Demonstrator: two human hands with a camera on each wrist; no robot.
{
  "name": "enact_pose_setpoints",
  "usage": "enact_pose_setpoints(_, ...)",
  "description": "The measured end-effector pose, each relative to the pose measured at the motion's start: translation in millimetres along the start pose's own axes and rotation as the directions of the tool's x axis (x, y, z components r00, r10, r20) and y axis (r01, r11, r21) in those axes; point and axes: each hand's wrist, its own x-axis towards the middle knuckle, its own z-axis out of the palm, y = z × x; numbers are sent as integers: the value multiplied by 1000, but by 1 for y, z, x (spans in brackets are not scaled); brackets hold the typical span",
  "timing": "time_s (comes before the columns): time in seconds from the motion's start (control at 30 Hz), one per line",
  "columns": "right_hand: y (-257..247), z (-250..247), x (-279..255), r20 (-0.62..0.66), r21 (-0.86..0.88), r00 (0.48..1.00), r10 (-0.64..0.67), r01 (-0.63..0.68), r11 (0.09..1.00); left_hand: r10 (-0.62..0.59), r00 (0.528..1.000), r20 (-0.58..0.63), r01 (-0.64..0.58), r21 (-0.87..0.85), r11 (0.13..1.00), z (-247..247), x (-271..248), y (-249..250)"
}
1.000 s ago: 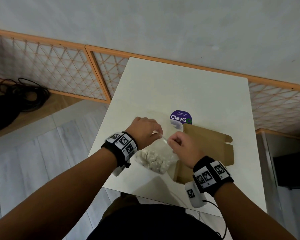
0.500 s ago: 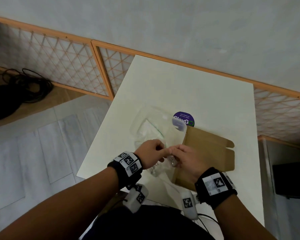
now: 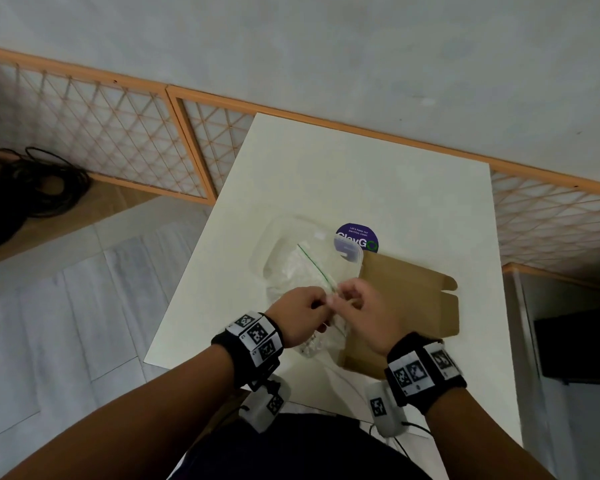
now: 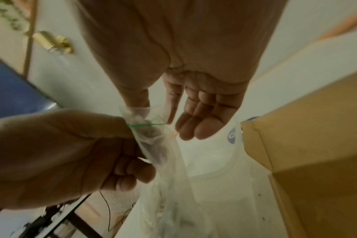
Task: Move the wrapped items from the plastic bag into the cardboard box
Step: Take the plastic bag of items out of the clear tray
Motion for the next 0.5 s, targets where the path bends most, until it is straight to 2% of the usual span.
enact_pose_setpoints(0.1, -4, 2, 8, 23, -119, 996, -83, 85, 989, -15, 1000, -6, 16, 66, 998, 1, -3, 1)
enact_pose_setpoints(0.17, -7, -2, 14, -49, -163, 992, -113, 104, 981, -63, 998, -26, 65, 64, 996, -3, -9, -6)
enact_pose_setpoints(0.23, -8, -11, 20, -134, -144, 987, -91, 72, 987, -107, 994, -17, 108, 55, 993, -9, -17, -16)
enact_pose_setpoints(0.3, -7, -17, 23, -174, -134, 984, -48, 25, 991, -155, 987, 51, 154, 20, 988, -14, -25, -24)
enact_pose_setpoints(0.4, -10, -10, 18, -142, -125, 989, -49, 31, 992, -197, 976, 96, 196, 19, 980, -18, -29, -27)
enact_pose_setpoints(0.43, -10, -6, 16, -129, -120, 990, -64, 49, 992, -198, 979, 57, 194, 66, 979, -18, -30, -25)
enact_pose_setpoints(0.5, -8, 2, 12, -116, -139, 988, -102, 85, 987, -177, 977, -120, 196, 179, 964, -20, -33, -16)
